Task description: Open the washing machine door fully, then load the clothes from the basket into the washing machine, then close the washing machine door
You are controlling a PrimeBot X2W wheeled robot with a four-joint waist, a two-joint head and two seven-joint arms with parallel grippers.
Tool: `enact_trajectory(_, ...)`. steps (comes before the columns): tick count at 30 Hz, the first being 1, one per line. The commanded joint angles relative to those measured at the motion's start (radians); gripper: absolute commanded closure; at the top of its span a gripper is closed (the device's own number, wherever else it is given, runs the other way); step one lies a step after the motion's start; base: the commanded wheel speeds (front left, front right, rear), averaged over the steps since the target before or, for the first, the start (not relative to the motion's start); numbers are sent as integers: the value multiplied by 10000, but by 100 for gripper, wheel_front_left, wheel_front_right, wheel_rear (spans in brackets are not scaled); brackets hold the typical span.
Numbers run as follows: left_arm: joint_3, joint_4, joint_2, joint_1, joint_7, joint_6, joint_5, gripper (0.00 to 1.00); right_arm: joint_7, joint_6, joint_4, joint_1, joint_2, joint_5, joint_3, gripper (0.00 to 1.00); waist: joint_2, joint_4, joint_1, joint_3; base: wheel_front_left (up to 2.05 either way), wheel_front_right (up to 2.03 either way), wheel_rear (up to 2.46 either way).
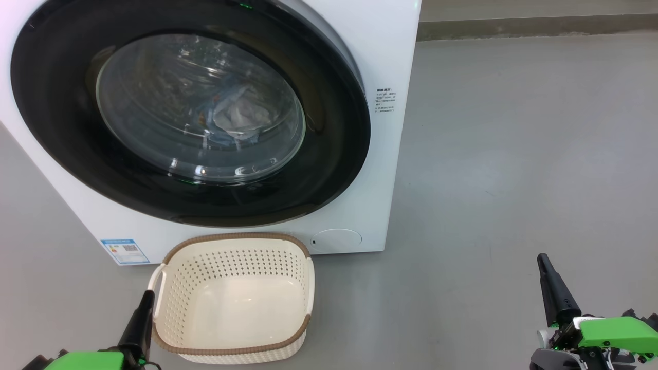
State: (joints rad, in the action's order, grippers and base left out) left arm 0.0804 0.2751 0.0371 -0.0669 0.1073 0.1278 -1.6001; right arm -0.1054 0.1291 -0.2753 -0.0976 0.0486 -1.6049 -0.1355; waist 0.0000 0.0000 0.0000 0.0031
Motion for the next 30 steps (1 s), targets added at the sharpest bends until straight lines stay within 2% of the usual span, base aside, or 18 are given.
enact_trajectory(1,344,-297,132,-413,68,29,-76,100,-77,16,305,-102,25,-39,219,100,0,0,0,0,0,0,0)
enact_trajectory(30,345,-298,132,-413,68,29,-76,100,-81,16,305,-103,22,-34,213,100,0,0,0,0,0,0,0)
